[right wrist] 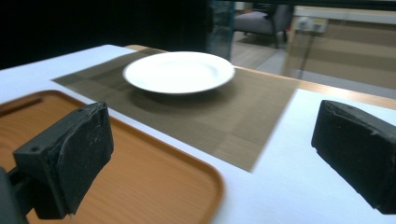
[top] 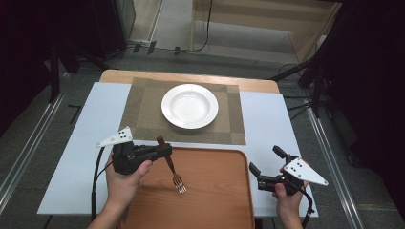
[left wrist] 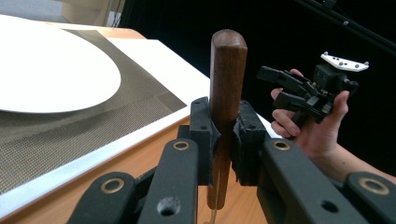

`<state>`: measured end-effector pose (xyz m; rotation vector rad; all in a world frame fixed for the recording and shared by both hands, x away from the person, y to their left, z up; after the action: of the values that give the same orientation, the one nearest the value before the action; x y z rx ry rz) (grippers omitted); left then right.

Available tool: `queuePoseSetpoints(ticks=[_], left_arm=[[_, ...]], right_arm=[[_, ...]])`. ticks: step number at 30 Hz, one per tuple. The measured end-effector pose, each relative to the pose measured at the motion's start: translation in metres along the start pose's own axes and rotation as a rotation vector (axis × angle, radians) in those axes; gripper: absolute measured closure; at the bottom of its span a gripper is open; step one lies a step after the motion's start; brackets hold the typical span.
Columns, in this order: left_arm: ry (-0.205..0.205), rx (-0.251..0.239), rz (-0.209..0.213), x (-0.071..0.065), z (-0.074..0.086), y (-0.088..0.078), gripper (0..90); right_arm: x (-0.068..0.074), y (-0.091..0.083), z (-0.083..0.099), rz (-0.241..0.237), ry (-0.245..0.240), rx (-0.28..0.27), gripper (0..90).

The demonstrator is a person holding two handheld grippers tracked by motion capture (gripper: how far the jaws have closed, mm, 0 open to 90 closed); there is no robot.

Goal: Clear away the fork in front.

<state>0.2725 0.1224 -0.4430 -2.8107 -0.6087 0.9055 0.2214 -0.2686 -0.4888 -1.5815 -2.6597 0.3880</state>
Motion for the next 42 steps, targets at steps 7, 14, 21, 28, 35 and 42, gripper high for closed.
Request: queuePoseSetpoints(ticks=[7,14,21,28,35,42], left_arm=[[-0.009,0.008,0.005,0.001,0.003,-0.007,79.1],[-0.021,0.02,0.013,0.003,0.004,-0.013,79.1],[-0.041,0.041,0.02,0.007,0.009,-0.019,79.1],[-0.063,0.039,0.025,0.011,0.013,-0.027,79.1],[-0.083,0.066,0.047,0.012,0.019,-0.027,79.1],[-0.098,0.103,0.056,0.016,0.025,-0.021,79.1]], right_arm=[[-0.02,-0.013,0.014,0.046,0.02,0.016,0.0],[-0.035,-0.024,0.023,0.081,0.032,0.023,0.0],[-0.053,-0.035,0.034,0.128,0.063,0.03,0.0],[-0.064,-0.042,0.04,0.163,0.054,0.019,0.0],[-0.064,-0.04,0.048,0.177,0.049,0.041,0.0],[-0.066,-0.04,0.05,0.176,0.051,0.041,0.0]])
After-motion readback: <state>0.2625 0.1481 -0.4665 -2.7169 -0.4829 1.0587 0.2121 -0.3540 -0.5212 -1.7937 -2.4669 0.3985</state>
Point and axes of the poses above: each handheld gripper's, and its own axes: y roughly forward along the jaws, z roughly out of its underside, x roughly to its left, the point moved 4 cm from there along y, roughly forward along the jaws, and after that the axes turned 7 degrees about -y, right-handed, at the moved point
